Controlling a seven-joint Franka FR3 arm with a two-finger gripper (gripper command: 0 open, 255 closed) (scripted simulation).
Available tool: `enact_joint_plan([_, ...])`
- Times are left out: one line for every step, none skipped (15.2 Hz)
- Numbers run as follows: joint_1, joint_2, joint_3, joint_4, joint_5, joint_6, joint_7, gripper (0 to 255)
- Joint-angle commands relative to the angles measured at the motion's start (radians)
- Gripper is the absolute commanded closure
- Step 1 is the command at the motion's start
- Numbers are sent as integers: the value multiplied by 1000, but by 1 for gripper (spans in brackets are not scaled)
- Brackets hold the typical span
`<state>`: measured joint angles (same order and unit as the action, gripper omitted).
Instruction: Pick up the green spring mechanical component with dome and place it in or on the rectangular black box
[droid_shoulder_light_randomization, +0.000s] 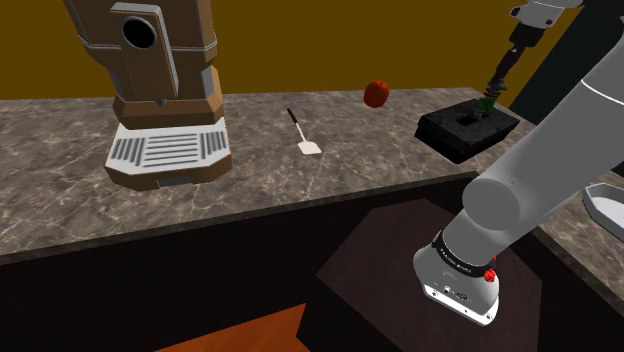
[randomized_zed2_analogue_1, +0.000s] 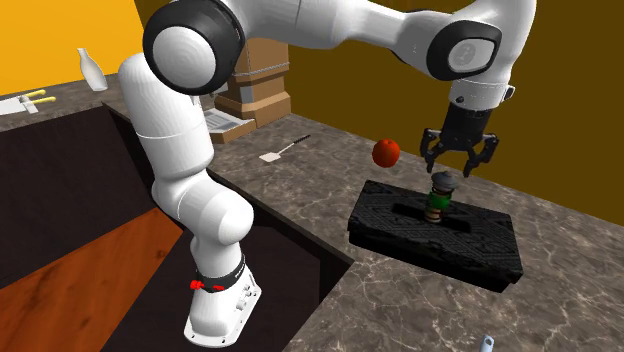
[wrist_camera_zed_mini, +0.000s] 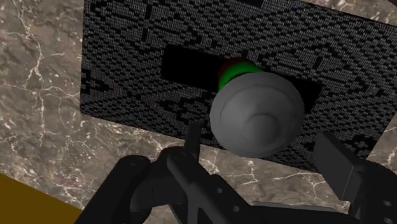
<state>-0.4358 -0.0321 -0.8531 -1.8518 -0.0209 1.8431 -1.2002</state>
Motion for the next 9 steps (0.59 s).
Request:
enact_joint_plan([0,0,0,0,0,0,0,0])
enact_joint_plan([0,0,0,0,0,0,0,0])
enact_joint_plan([0,0,0,0,0,0,0,0])
enact_joint_plan([0,0,0,0,0,0,0,0])
enact_joint_plan([0,0,0,0,0,0,0,0])
enact_joint_plan([1,-3,1,31,-2,-33,1,0])
enact_joint_plan([1,-4,1,65,-2,-67,2,0])
enact_joint_plan([1,-2,1,99,-1,-101,1,0])
enact_joint_plan([1,1,1,128,1,-127,-1,0])
